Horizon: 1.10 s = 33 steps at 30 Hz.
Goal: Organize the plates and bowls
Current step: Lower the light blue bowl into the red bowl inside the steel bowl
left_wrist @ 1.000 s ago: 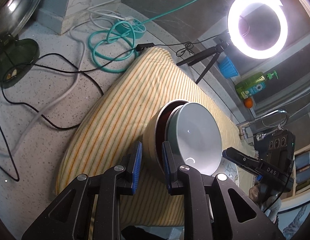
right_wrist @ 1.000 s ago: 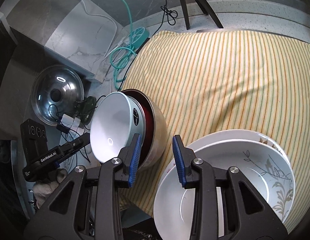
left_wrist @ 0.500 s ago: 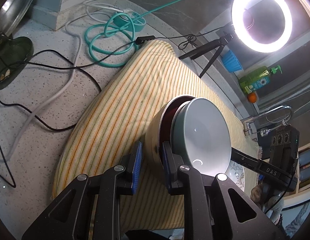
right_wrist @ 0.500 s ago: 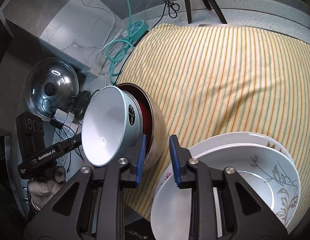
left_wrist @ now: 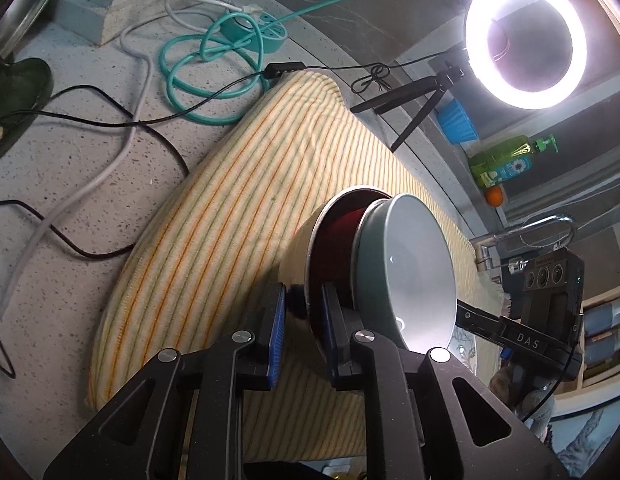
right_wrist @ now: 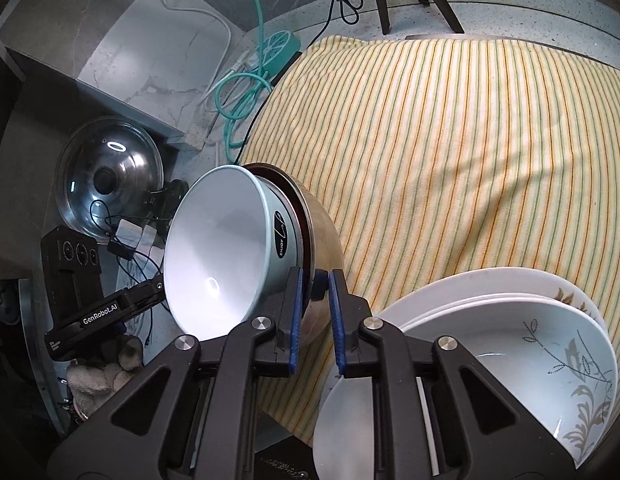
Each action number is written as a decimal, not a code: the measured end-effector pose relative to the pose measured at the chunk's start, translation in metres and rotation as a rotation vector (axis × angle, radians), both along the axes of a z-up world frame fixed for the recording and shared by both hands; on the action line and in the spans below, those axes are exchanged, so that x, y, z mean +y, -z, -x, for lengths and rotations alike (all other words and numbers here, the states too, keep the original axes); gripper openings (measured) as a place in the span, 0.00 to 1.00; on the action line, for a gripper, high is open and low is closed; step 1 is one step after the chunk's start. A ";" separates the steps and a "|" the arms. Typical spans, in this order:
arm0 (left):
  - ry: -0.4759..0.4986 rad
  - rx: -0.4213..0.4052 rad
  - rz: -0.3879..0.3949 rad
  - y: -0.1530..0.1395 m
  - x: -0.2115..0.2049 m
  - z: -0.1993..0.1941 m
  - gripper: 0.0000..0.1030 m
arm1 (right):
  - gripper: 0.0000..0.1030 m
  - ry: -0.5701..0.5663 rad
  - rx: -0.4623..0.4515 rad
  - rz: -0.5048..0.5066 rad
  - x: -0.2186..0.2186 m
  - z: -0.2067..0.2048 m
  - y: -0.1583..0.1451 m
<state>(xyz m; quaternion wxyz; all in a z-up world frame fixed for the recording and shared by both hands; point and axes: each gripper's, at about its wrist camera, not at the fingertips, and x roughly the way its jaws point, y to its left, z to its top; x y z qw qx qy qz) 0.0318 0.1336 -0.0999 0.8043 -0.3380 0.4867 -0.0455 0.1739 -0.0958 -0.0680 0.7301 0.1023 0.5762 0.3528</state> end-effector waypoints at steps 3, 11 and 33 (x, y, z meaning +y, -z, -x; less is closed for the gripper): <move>0.001 -0.005 -0.006 0.000 0.000 -0.001 0.13 | 0.14 -0.002 0.002 0.002 0.000 -0.001 0.000; 0.017 0.007 0.007 0.004 0.004 0.001 0.17 | 0.14 -0.036 -0.036 0.042 0.006 0.001 -0.003; 0.049 -0.026 -0.081 -0.016 -0.007 0.005 0.13 | 0.14 -0.004 -0.002 -0.022 -0.003 0.006 -0.015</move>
